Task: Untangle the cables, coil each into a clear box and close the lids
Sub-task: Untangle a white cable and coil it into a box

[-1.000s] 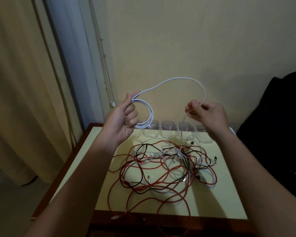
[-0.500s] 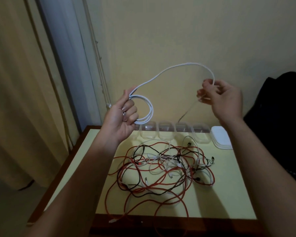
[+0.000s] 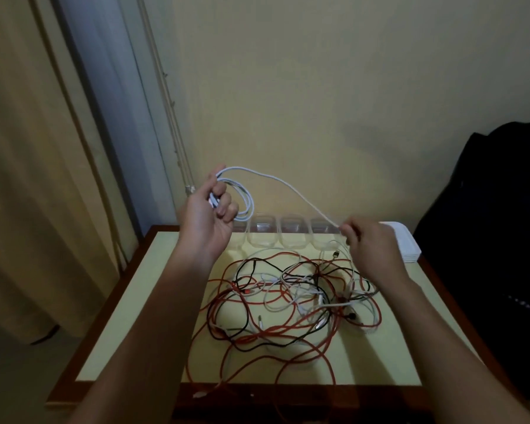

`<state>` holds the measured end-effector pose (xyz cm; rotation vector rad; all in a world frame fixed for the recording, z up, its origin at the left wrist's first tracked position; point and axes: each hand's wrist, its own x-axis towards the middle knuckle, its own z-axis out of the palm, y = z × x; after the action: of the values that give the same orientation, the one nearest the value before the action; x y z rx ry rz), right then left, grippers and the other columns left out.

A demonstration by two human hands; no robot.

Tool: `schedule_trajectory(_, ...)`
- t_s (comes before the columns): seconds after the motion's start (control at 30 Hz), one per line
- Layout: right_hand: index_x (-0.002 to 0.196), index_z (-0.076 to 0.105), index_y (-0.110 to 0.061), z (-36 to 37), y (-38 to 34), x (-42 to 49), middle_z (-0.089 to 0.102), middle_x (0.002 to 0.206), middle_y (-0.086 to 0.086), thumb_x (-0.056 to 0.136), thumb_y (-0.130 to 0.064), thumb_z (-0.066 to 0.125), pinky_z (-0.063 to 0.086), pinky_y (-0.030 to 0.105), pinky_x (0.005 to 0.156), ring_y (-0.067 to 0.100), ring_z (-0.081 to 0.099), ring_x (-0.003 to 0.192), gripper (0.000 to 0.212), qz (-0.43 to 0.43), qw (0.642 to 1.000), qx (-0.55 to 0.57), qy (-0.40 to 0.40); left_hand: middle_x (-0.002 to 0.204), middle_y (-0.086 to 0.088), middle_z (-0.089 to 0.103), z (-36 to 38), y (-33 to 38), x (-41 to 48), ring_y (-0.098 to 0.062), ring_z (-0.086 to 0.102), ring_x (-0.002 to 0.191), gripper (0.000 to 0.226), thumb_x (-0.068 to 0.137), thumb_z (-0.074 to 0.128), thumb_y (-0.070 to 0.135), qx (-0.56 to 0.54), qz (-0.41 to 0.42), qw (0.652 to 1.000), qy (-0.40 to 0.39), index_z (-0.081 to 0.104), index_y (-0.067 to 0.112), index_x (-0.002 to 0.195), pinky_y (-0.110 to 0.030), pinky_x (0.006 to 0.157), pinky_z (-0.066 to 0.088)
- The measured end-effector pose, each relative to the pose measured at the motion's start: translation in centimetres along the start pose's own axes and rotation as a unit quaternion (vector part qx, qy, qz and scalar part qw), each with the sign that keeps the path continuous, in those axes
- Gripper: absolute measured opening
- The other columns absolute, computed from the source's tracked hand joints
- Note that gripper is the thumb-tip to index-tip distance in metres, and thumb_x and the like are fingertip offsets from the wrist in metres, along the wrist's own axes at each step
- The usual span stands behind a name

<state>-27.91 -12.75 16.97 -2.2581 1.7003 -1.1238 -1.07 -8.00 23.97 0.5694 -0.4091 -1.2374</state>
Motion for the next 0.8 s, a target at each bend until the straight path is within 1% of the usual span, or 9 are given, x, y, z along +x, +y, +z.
schedule_trajectory(0.07, 0.077, 0.061, -0.018, 0.4, -1.1, -1.3, 0.058, 0.071, 0.001, 0.098, -0.017, 0.06, 0.036, 0.036, 0.061, 0.025, 0.05, 0.07, 0.021, -0.069, 0.996, -0.033, -0.035, 0.065, 0.004, 0.04, 0.1, -0.6, -0.2, -0.006, 0.029, 0.045, 0.034, 0.106, 0.042, 0.017, 0.059, 0.038, 0.998, -0.001, 0.053, 0.006, 0.137, -0.019, 0.044, 0.022)
schedule_trajectory(0.17, 0.076, 0.051, -0.029, 0.7, -3.4, -2.9, 0.057, 0.071, -0.001, 0.101, -0.032, 0.049, 0.032, 0.034, 0.063, 0.025, 0.047, 0.071, 0.026, -0.16, 0.979, -0.062, -0.112, 0.071, 0.002, 0.044, 0.3, -1.6, -1.0, -0.007, 0.04, 0.051, 0.034, 0.106, 0.045, 0.021, 0.151, 0.076, 0.986, -0.001, 0.054, 0.008, 0.137, -0.02, 0.049, 0.03)
schedule_trajectory(0.27, 0.076, 0.052, -0.027, 0.5, -5.4, -4.1, 0.051, 0.065, -0.008, 0.101, -0.042, 0.036, 0.028, 0.032, 0.064, 0.017, 0.039, 0.068, 0.033, -0.217, 0.965, -0.02, -0.143, 0.073, -0.001, 0.047, 0.5, -2.4, -1.9, -0.008, 0.049, 0.055, 0.035, 0.107, 0.043, 0.017, 0.185, 0.083, 0.979, -0.017, 0.052, 0.006, 0.138, -0.02, 0.053, 0.037)
schedule_trajectory(0.37, 0.073, 0.042, -0.03, -0.4, -7.3, -4.6, 0.04, 0.062, -0.014, 0.1, -0.046, 0.032, 0.023, 0.03, 0.062, 0.01, 0.037, 0.065, 0.033, -0.209, 0.967, 0.05, -0.14, 0.074, -0.003, 0.052, 0.4, -3.0, -2.6, -0.01, 0.057, 0.059, 0.034, 0.107, 0.042, 0.015, 0.255, 0.092, 0.961, -0.044, 0.052, 0.006, 0.138, -0.021, 0.057, 0.047)
schedule_trajectory(0.5, 0.071, 0.049, -0.03, -1.6, -8.4, -5.1, 0.047, 0.055, -0.017, 0.102, -0.044, 0.037, 0.031, 0.014, 0.06, 0.001, 0.048, 0.058, 0.036, -0.171, 0.969, 0.153, -0.092, 0.073, -0.008, 0.059, 0.1, -4.5, -5.1, -0.01, 0.062, 0.06, 0.032, 0.106, 0.044, 0.016, 0.384, 0.086, 0.913, -0.106, 0.056, 0.012, 0.135, -0.019, 0.057, 0.05)
schedule_trajectory(0.57, 0.069, 0.05, -0.031, -2.0, -8.6, -5.4, 0.051, 0.054, -0.017, 0.103, -0.04, 0.043, 0.032, 0.01, 0.058, 0.0, 0.051, 0.056, 0.036, -0.144, 0.971, 0.181, -0.059, 0.072, -0.007, 0.061, 0.1, -5.6, -6.7, -0.011, 0.061, 0.057, 0.029, 0.106, 0.044, 0.017, 0.407, 0.062, 0.902, -0.132, 0.061, 0.015, 0.13, -0.021, 0.057, 0.051)
schedule_trajectory(0.63, 0.069, 0.051, -0.028, -2.2, -8.6, -5.5, 0.056, 0.056, -0.011, 0.103, -0.037, 0.045, 0.032, 0.012, 0.055, 0.005, 0.054, 0.056, 0.036, -0.1, 0.975, 0.197, -0.034, 0.068, -0.004, 0.063, 0.0, -6.4, -7.6, -0.015, 0.06, 0.053, 0.026, 0.106, 0.045, 0.016, 0.392, 0.022, 0.91, -0.135, 0.065, 0.016, 0.122, -0.027, 0.056, 0.052)
schedule_trajectory(0.7, 0.067, 0.052, -0.028, -2.3, -8.7, -5.4, 0.055, 0.055, -0.007, 0.103, -0.037, 0.045, 0.032, 0.017, 0.053, 0.008, 0.051, 0.054, 0.038, -0.063, 0.975, 0.212, -0.01, 0.076, -0.008, 0.067, -0.3, -6.7, -8.2, -0.022, 0.059, 0.06, 0.028, 0.105, 0.046, 0.019, 0.358, -0.021, 0.925, -0.126, 0.068, 0.013, 0.121, -0.033, 0.062, 0.049)
schedule_trajectory(0.8, 0.065, 0.051, -0.028, -2.9, -9.3, -5.3, 0.052, 0.052, -0.018, 0.106, -0.028, 0.051, 0.03, 0.014, 0.052, 0.004, 0.047, 0.049, 0.041, -0.044, 0.974, 0.223, 0.014, 0.088, -0.018, 0.062, -0.5, -6.6, -8.9, -0.022, 0.057, 0.062, 0.032, 0.104, 0.046, 0.021, 0.283, -0.065, 0.948, -0.133, 0.067, 0.008, 0.125, -0.029, 0.055, 0.048)
